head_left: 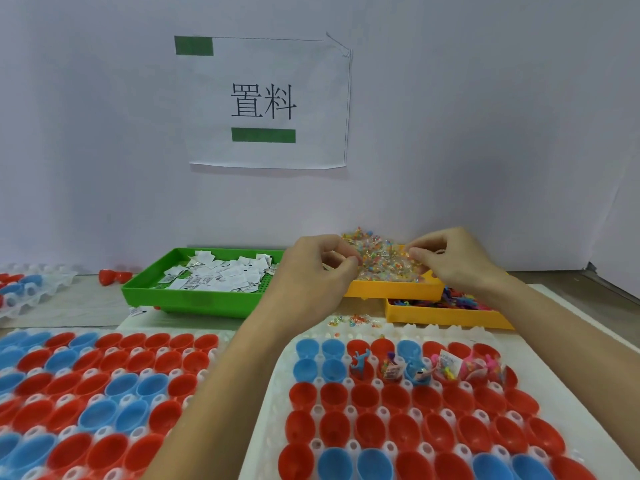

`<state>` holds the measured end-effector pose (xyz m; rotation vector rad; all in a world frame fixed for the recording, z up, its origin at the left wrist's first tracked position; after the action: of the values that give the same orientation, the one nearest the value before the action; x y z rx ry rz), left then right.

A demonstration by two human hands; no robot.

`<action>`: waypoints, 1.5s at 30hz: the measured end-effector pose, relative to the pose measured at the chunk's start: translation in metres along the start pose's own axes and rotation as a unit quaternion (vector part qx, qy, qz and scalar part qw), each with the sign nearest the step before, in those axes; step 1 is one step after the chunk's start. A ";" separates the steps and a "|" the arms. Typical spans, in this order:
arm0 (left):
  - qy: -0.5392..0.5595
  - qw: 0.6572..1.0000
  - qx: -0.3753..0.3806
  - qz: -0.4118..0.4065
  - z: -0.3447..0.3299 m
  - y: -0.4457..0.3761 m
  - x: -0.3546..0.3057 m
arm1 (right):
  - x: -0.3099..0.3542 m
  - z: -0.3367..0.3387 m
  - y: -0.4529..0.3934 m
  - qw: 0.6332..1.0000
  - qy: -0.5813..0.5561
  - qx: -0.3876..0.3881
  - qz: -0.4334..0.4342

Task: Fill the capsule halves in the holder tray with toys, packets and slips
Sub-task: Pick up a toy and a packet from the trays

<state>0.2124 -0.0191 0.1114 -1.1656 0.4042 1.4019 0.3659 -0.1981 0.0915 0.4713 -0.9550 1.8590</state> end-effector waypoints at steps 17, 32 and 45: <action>0.128 0.988 0.087 0.017 -0.034 0.010 -0.011 | 0.081 0.016 0.076 0.968 -0.177 0.140 0.109; 0.162 0.982 0.067 0.066 -0.023 0.009 0.008 | 0.074 -0.011 0.081 0.961 -0.224 0.152 0.063; 0.205 0.977 0.057 0.034 -0.017 0.007 0.008 | 0.068 -0.020 0.081 0.937 -0.306 0.169 0.019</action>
<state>0.2144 -0.0302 0.0945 -1.3553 0.8114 1.1748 0.2643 -0.1625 0.0912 1.3052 -1.0390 1.9547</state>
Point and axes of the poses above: each hand's wrist, its own y-axis away from the middle knuckle, its own z-axis out of the back of the hand, x = y × z, the point moved 10 cm from there along -y, towards the middle knuckle, and after that the axes turned 3 degrees about -x, right-handed, at the moved point
